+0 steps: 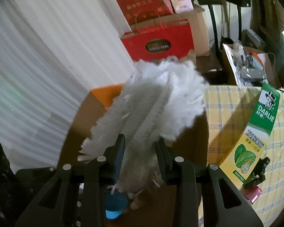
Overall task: Organize objects
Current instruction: 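Lower the duster into the orange box and open the left gripper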
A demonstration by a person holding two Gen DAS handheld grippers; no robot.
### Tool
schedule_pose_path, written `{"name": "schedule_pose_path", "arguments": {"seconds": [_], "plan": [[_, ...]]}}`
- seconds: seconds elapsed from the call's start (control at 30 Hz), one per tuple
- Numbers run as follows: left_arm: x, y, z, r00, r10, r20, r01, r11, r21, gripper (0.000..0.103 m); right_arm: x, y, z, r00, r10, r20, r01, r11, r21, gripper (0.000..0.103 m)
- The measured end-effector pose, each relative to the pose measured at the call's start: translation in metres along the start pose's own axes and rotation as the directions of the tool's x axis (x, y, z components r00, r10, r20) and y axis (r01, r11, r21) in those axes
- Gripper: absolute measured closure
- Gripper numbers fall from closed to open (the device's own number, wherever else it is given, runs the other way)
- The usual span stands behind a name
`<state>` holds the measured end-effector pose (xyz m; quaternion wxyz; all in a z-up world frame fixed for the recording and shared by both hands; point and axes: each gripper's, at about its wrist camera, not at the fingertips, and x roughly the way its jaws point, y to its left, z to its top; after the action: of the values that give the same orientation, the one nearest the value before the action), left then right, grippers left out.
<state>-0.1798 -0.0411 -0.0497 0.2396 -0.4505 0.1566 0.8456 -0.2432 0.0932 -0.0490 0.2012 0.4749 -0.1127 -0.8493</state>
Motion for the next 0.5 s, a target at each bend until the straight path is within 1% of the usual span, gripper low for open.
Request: {"name": "schedule_pose_path", "arguments": {"seconds": [0.17,0.23,0.3,0.33,0.4,0.43,0.5], "plan": [[0.007,0.006,-0.008,1.000,0.013,-0.025,-0.013,1.000,-0.022,0.087,0.008,-0.002,-0.005,1.000,-0.025,-0.018,0.025,1.000,-0.011,0.069],[0.008,0.009,-0.009,0.999,0.021,-0.027,-0.022,0.999,-0.029,0.083,0.005,-0.001,-0.006,1.000,-0.026,-0.014,0.026,1.000,-0.013,0.069],[0.004,0.010,-0.011,1.000,0.017,-0.019,-0.018,0.999,-0.039,0.071,0.001,0.000,-0.007,1.000,-0.031,-0.005,0.031,0.999,-0.022,0.069],[0.001,0.011,-0.011,1.000,0.018,-0.012,-0.018,0.999,-0.044,0.067,-0.003,0.002,-0.008,0.999,-0.036,0.006,0.037,0.999,-0.031,0.069],[-0.005,0.013,-0.010,1.000,0.017,0.006,-0.017,0.998,-0.062,0.054,-0.009,0.005,-0.009,0.999,-0.044,0.018,0.045,0.998,-0.044,0.069],[-0.009,0.013,-0.011,1.000,0.009,0.017,-0.008,0.997,-0.075,0.052,-0.014,0.005,-0.009,0.998,-0.049,0.028,0.050,0.997,-0.050,0.069],[-0.020,0.014,-0.011,0.999,-0.006,0.047,0.011,0.994,-0.108,0.038,-0.022,0.006,-0.009,0.998,-0.052,0.043,0.055,0.997,-0.056,0.066]]}}
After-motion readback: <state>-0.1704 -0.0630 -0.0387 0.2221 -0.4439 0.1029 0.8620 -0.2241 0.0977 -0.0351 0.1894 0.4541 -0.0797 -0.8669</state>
